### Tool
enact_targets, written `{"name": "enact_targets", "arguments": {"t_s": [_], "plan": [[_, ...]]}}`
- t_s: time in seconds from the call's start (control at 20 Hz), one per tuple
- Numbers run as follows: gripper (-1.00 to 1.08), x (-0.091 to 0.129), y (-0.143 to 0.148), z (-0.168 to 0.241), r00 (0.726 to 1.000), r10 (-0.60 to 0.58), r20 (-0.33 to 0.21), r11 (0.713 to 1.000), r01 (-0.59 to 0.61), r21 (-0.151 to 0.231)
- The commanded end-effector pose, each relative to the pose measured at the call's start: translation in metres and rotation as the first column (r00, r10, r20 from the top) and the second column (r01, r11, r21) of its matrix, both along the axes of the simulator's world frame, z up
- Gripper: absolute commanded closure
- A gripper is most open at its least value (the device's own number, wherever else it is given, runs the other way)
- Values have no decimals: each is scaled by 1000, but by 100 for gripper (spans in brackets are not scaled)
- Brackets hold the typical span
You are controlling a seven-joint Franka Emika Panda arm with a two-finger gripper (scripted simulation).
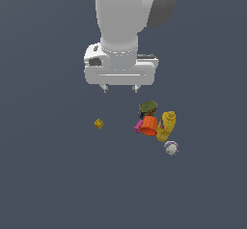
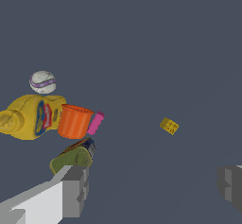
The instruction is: Pick up a designated object from a clutter of objects.
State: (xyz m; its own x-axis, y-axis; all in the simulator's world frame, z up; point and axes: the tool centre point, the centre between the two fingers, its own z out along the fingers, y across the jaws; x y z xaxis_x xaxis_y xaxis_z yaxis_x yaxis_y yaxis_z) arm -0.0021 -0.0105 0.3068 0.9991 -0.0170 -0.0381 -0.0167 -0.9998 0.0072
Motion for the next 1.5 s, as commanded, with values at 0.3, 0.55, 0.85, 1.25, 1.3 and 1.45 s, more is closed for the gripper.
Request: {"name": "enact_targets", "arguments": {"t_s": [0.3, 0.55, 0.85, 1.25, 1.3, 1.45], "plan": [[-92, 1, 11, -1, 999, 46, 8, 999, -46, -3], [-92, 2, 19, 0, 997, 82, 13, 997, -82, -7], [-92, 3, 15, -6, 998, 63, 13, 998, -63, -3], [-92, 8, -3, -44, 999, -32, 16, 999, 31, 15], [-92, 8, -7, -52, 999, -50, 16, 999, 49, 17], [-92, 9, -20, -76, 993, -113, 17, 993, 113, 25]]}}
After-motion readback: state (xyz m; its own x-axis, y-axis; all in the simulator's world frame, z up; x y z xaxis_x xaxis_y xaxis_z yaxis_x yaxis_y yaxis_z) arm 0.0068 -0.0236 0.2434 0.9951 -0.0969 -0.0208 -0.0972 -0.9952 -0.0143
